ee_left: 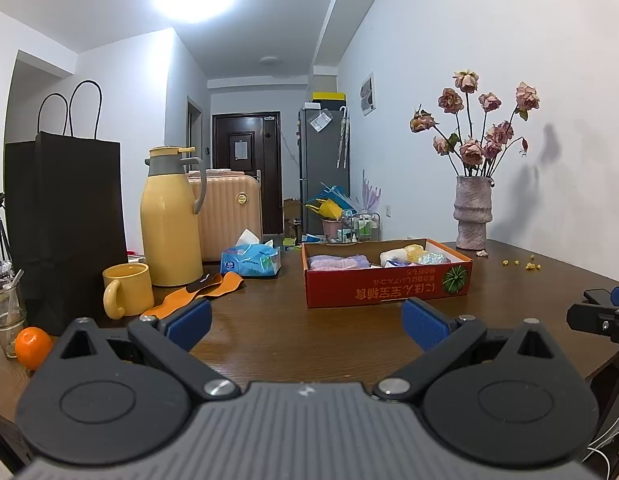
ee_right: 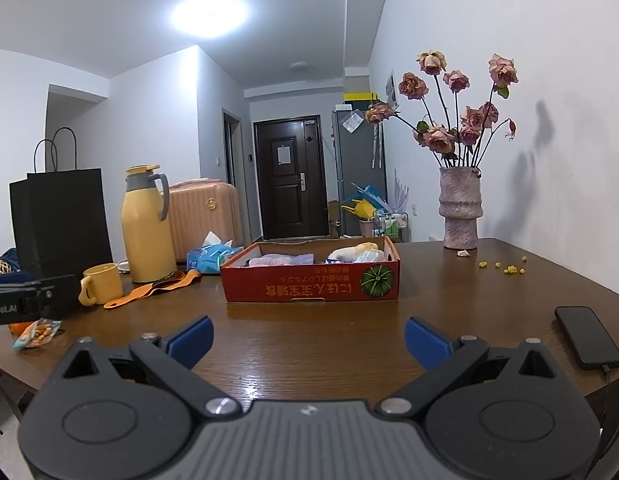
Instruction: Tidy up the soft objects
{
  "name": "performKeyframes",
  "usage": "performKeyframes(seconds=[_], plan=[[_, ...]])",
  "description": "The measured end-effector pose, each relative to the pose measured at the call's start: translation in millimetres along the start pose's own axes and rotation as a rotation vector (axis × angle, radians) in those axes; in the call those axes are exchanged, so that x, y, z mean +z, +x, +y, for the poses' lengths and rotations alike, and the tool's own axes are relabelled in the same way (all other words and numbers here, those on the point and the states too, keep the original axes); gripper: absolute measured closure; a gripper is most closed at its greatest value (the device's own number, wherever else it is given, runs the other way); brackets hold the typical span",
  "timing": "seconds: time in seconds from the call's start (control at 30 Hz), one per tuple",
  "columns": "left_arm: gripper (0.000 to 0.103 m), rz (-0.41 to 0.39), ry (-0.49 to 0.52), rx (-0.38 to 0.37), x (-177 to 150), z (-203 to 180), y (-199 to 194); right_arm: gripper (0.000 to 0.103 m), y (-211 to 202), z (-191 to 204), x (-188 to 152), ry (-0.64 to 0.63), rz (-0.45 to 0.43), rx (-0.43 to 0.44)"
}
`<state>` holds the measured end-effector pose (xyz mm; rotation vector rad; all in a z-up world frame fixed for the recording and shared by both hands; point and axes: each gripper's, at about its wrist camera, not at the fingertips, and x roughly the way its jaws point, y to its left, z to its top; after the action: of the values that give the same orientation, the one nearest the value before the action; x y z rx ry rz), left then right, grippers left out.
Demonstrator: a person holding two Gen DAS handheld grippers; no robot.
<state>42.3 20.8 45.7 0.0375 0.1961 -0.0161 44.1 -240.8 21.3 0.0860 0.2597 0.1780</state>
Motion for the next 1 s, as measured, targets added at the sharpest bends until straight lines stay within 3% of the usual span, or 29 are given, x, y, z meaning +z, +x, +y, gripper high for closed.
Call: performKeyframes(seconds=[1.0], plan=[[0.0,0.002,0.006,-0.005,0.2,-1.6,0.7,0.001,-4.1,0.4,0.4,0.003,-0.015,0.024]])
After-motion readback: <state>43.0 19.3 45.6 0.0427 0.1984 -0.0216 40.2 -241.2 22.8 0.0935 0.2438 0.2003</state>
